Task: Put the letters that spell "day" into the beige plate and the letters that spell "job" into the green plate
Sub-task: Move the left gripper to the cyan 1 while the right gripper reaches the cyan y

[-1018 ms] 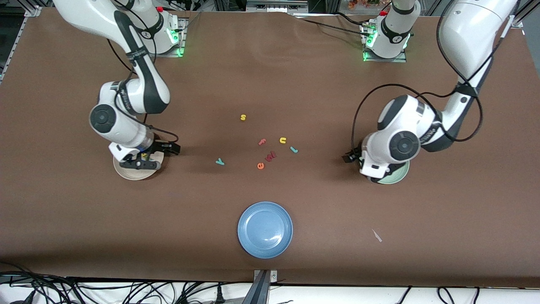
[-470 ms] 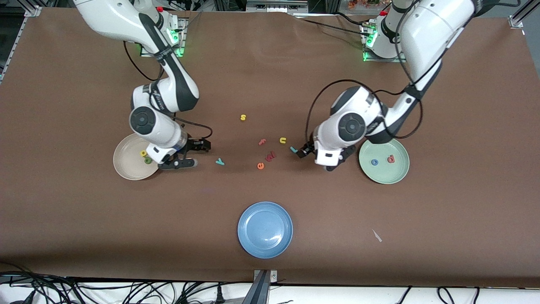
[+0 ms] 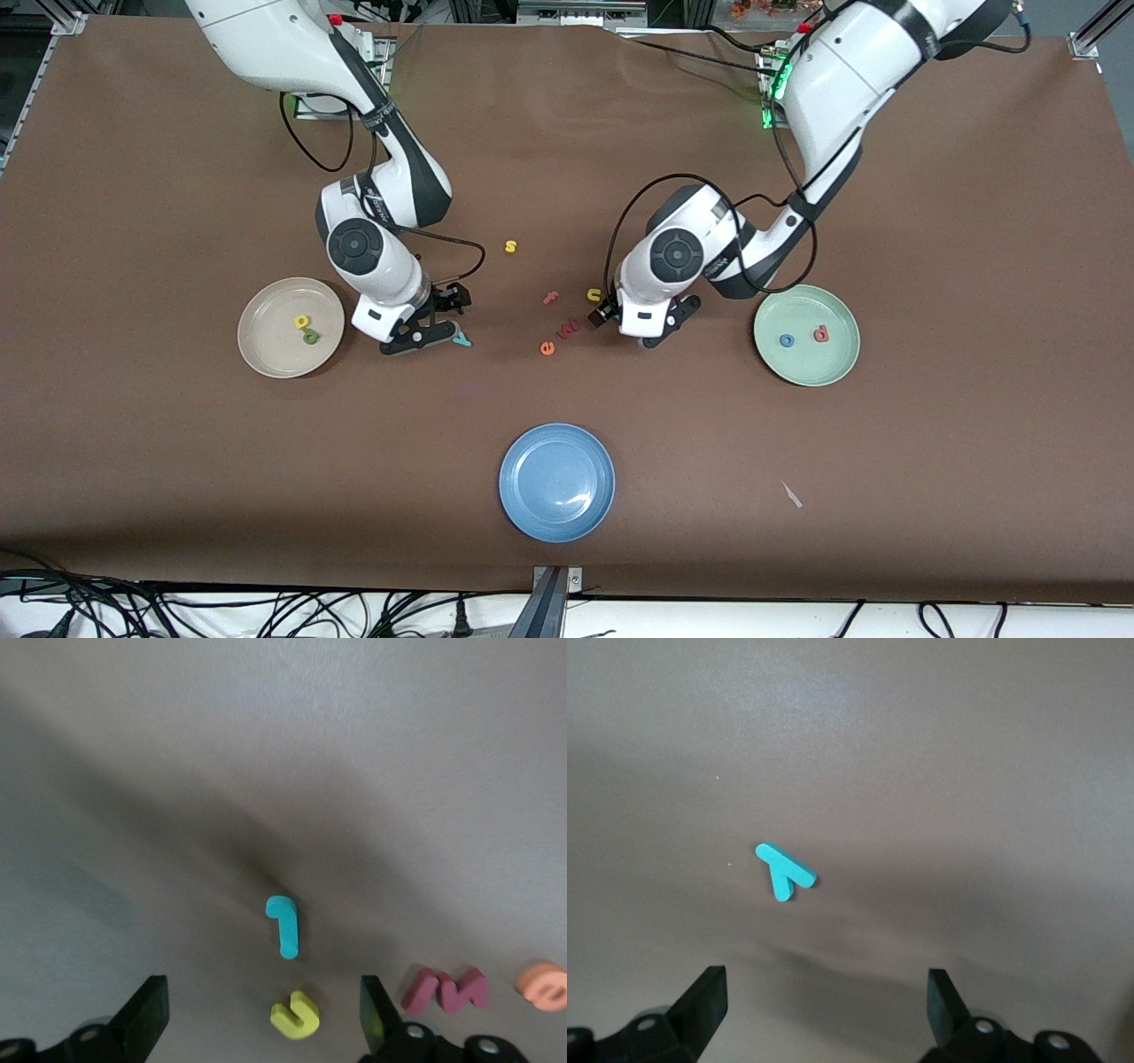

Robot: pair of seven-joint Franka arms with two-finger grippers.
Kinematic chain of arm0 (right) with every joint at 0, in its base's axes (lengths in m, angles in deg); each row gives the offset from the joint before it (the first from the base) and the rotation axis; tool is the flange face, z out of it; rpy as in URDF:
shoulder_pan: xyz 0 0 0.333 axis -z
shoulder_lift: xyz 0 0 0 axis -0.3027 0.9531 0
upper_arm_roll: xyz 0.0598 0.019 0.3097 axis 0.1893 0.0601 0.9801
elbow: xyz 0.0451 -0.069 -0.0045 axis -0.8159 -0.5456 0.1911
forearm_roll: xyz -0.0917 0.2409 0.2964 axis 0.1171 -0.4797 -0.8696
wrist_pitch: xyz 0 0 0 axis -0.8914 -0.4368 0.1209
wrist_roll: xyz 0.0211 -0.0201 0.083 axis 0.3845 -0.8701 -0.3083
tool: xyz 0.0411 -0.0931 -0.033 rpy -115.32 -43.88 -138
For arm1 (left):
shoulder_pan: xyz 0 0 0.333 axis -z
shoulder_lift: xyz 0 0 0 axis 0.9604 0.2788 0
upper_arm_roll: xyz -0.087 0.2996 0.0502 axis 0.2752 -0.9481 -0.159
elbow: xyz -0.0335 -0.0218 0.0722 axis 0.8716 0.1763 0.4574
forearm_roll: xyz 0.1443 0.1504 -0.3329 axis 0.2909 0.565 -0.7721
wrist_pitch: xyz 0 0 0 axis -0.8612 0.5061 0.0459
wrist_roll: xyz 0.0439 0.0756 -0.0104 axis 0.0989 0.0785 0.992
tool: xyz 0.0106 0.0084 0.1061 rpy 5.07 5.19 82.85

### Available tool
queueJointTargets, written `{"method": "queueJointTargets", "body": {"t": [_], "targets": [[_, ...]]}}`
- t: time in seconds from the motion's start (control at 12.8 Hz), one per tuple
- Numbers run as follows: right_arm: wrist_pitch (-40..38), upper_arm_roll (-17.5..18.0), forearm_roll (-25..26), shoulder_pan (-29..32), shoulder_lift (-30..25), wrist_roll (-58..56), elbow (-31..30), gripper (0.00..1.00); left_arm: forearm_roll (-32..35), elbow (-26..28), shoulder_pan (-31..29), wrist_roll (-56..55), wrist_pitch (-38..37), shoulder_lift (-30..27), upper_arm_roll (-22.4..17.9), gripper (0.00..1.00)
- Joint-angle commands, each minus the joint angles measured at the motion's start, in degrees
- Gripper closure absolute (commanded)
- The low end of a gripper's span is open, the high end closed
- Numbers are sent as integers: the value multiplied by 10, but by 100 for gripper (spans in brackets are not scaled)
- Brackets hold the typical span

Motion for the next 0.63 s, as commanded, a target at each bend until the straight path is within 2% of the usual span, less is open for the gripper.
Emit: {"method": "queueJointTargets", "body": {"t": [0.0, 0.31, 0.55], "targets": [[43, -1, 15, -7, 29, -36, 11, 0, 15, -16, 46, -23, 2, 3, -46, 18], [70, -1, 26, -10, 43, -53, 13, 0, 15, -16, 51, -21, 3, 8, -49, 37], [71, -1, 26, -11, 52, -53, 25, 2, 15, -16, 52, -20, 4, 17, -49, 40]]}}
